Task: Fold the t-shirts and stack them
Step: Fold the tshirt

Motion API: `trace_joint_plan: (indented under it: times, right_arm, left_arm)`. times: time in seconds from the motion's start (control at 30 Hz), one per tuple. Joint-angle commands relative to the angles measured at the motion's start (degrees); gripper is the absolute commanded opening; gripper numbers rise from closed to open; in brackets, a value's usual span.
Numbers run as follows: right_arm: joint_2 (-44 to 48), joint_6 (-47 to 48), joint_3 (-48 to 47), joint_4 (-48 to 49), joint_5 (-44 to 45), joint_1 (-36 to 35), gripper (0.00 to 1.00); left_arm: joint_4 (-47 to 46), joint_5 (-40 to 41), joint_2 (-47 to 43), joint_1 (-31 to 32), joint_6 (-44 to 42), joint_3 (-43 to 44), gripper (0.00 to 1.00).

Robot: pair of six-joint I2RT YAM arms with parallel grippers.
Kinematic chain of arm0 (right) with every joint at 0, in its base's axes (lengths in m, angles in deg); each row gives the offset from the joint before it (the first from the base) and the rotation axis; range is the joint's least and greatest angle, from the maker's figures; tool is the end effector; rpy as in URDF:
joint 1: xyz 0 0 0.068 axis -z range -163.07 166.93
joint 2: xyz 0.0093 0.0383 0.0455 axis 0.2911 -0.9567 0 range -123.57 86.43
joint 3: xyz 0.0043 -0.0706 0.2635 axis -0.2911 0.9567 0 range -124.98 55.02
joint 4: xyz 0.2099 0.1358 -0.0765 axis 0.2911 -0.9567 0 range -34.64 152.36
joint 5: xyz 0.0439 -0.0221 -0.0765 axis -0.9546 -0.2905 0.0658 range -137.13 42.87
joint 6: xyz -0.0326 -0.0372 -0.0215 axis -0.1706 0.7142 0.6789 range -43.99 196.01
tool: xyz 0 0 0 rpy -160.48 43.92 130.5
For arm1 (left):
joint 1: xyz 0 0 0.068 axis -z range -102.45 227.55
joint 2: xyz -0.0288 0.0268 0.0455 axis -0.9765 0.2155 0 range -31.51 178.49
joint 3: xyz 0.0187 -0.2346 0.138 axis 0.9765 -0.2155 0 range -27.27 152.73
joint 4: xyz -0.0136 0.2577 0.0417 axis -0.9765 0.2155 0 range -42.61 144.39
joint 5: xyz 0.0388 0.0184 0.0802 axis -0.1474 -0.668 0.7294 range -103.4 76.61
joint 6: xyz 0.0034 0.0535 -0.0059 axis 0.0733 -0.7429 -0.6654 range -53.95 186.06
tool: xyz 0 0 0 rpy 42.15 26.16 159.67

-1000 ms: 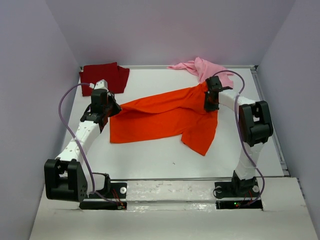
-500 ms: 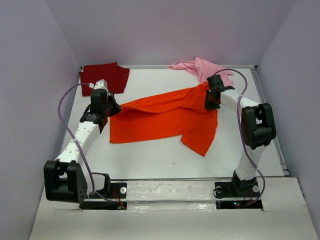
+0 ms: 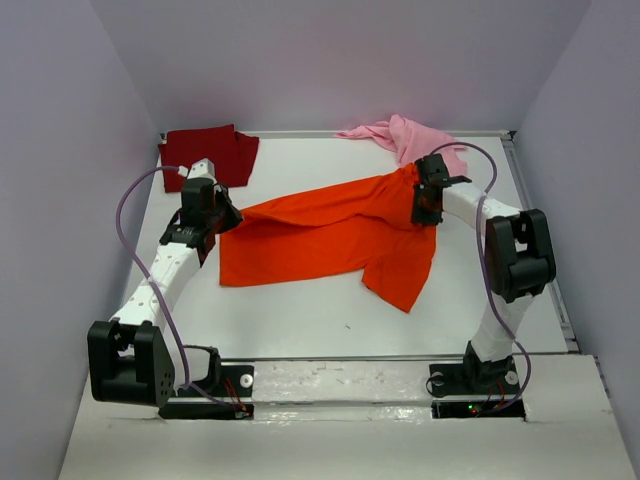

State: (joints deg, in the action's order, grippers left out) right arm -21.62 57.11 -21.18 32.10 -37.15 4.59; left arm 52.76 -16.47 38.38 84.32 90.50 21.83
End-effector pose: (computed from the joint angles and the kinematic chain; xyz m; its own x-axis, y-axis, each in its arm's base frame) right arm 0.3849 0.0779 0.1898 -0.8594 0.1385 -0.4921 0.1555 0.9878 0.0065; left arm 0.2757 -0.0347 0.2822 -0.4669 -0.3607 -0.8074 -0.0306 0.9191 -0.3929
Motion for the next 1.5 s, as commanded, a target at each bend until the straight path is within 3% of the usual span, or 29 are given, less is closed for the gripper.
trace_joint_plan:
  times: [0.0,0.7,1.23,1.47]
  right_arm:
    - [4.1,-0.4,0.5,0.0,4.3,0.4,0.33]
    - [-0.4,-1.1,1.8,2.6,6.2,0.4,0.34]
    - [1.4,-0.3,-3.0,0.6,4.0,0.4,0.35]
    - [-3.0,-0.4,-3.9,0.6,3.3,0.4,0.35]
  left_arm:
    - [-2.4,-1.3,-1.4,0.3,-0.7,-0.7,0.0]
    - [-2.6,-1.9,-2.5,0.4,-0.7,-1.2,0.0]
    - [-2.5,-1.1,-3.0,0.4,-0.9,-1.2,0.0]
    - [-2.4,-1.0,-3.2,0.4,-1.1,-1.3,0.0]
